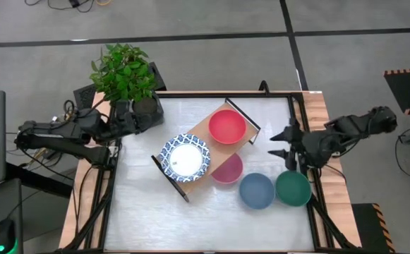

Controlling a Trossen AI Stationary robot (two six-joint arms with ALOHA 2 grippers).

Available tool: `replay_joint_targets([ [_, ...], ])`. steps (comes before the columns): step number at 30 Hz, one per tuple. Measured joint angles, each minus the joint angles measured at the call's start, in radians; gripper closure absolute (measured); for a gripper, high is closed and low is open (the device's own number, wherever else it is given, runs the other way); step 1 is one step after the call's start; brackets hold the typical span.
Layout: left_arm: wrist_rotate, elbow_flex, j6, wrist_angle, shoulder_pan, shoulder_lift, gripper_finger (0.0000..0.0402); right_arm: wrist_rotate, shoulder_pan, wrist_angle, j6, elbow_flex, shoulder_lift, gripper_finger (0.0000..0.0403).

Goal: Place and stack bowls onto a shelf
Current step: Stack the green bowl on top of the red bowl on the shelf

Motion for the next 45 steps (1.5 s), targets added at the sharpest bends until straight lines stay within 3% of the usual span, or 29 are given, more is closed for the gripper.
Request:
replay_joint_targets([
  [5,-0.022,0.0,0.029,0.001,0.008,-0.019,0.02,-0.016,-0.02,-0.23,0.281,-0.025,0.02,0.0138],
  [12,-0.015,0.0,0.101,-0.003,0.026,-0.045,0.02,-0.284,-0.026,-0.504,0.472,-0.026,0.148,0.0138],
  [15,-0.021,0.0,0.139,-0.004,0.026,-0.044,0.02,-0.337,0.004,-0.536,0.525,-0.027,0.194,0.0138],
  [25,-0.024,0.0,0.183,-0.005,0.026,-0.044,0.02,-0.365,0.103,-0.455,0.444,-0.111,0.26,0.0138],
  [34,-0.025,0.0,0.182,-0.033,0.026,-0.044,0.02,-0.486,0.102,-0.324,0.329,-0.251,0.26,0.0138],
  [45,-0.042,0.0,0.181,-0.059,0.026,-0.044,0.02,-0.508,0.072,-0.31,0.329,-0.25,0.33,0.0139],
])
